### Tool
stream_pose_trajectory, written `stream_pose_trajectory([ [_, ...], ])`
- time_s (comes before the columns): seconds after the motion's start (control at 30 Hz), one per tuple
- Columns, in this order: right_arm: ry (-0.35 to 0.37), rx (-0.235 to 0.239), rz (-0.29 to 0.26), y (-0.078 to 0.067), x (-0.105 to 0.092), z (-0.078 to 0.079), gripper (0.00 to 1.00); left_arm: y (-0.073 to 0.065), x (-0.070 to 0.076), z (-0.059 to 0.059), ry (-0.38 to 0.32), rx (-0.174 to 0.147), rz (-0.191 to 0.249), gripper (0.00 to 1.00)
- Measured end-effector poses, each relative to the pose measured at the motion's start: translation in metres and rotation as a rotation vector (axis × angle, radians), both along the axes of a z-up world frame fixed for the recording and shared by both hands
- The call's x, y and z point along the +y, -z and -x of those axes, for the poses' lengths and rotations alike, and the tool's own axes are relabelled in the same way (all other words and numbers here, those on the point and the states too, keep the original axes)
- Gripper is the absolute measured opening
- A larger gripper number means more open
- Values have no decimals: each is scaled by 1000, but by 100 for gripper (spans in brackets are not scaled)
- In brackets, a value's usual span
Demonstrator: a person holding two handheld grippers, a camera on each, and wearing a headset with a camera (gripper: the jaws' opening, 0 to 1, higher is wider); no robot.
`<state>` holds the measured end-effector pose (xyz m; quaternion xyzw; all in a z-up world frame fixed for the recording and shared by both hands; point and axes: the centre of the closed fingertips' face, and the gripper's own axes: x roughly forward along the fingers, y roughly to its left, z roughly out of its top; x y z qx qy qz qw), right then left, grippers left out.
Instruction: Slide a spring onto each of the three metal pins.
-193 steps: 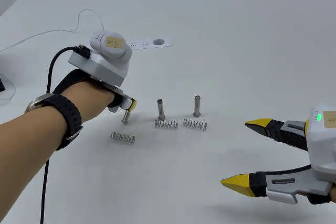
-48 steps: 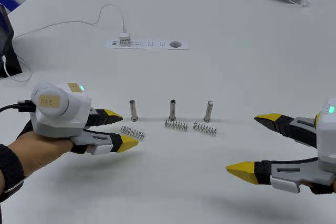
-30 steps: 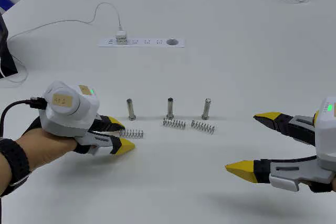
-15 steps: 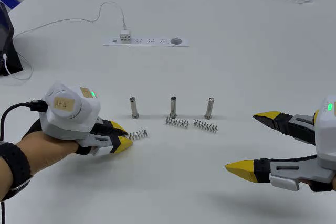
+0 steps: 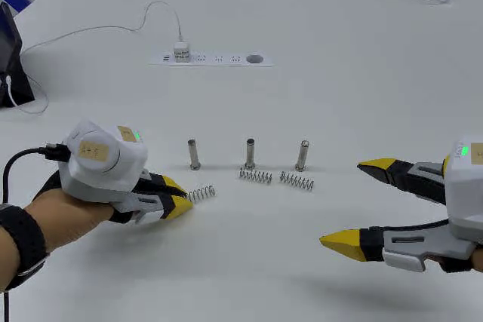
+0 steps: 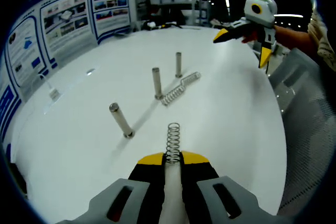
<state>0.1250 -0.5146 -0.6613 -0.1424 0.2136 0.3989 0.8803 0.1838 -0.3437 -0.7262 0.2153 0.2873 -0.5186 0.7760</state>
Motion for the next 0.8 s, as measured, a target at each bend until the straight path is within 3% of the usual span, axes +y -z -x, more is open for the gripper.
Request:
stream_pose_trajectory([
  [0.3,-47,-4,8,-6,11,-4,67,-18,-16,15,52,-31,39,10],
  [0.8,-157,37,-46,-13,46,-7,47,-43,-41,35,130,-81,100,10],
])
